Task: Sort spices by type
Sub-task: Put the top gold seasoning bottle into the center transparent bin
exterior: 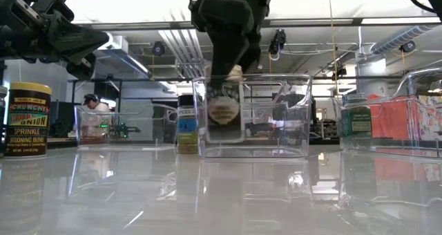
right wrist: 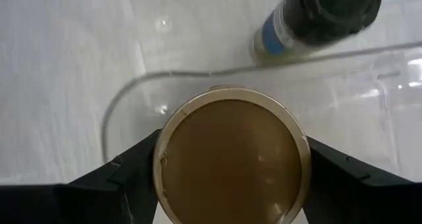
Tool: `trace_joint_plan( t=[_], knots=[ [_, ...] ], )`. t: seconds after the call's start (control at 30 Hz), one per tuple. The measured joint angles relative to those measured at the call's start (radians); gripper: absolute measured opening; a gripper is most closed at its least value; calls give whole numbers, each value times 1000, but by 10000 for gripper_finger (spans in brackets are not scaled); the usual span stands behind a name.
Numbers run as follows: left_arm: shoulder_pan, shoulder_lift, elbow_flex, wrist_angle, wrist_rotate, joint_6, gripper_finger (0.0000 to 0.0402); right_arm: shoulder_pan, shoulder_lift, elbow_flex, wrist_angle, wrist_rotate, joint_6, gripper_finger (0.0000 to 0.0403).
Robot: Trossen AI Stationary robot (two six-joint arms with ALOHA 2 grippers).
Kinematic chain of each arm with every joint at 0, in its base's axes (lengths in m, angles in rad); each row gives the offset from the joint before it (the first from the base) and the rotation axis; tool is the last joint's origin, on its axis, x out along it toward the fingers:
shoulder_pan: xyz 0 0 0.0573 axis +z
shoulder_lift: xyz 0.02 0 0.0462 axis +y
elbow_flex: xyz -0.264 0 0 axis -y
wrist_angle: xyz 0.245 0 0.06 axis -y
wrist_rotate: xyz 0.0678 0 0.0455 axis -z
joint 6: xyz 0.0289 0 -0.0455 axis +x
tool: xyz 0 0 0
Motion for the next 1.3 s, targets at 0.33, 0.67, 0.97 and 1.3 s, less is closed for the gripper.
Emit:
trace_joint_plan(
  t=[0.33, 0.67, 0.97, 1.3],
  knots=[
    [0, 0, 0, 0, 0, 0, 2, -2, -2, -50, 41, -1, 16, 269],
    [0, 0, 0, 0, 0, 0, 2, -2, -2, -70, 97, -8, 42, 300],
    [0, 0, 0, 0, 0, 0, 2, -2, -2, -70, 98, -8, 36, 288],
    [0, 0, 0, 0, 0, 0, 2, -2, -2, -70, 98, -8, 36, 321]
  ],
)
